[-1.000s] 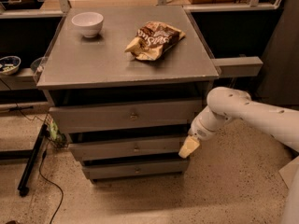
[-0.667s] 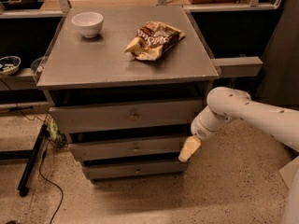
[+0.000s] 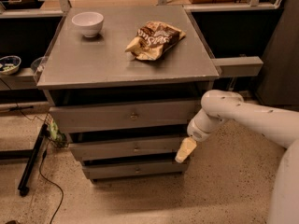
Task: Open middle drawer
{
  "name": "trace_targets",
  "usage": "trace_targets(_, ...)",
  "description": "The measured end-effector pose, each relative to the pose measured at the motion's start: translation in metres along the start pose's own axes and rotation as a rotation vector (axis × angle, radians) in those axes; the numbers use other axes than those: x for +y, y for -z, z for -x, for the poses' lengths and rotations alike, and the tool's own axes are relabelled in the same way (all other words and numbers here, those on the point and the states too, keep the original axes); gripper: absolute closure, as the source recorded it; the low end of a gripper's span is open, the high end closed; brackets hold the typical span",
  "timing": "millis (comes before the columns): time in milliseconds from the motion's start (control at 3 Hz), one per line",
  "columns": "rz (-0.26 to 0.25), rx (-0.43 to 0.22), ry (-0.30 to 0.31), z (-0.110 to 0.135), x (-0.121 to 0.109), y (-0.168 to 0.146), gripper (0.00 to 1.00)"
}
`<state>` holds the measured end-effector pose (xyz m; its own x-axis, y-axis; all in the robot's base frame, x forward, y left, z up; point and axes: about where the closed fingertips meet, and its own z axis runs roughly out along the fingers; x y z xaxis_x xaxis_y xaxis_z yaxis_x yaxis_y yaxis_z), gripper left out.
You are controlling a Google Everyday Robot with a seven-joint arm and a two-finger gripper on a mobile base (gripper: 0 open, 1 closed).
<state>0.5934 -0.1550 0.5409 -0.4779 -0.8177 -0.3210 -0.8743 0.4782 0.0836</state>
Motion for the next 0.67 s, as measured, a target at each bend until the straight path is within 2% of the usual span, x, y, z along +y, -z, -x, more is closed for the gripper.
trace_targets(667,0.027,0.002,-0.025,-0.0060,-0.0035,-0.0196,0.00)
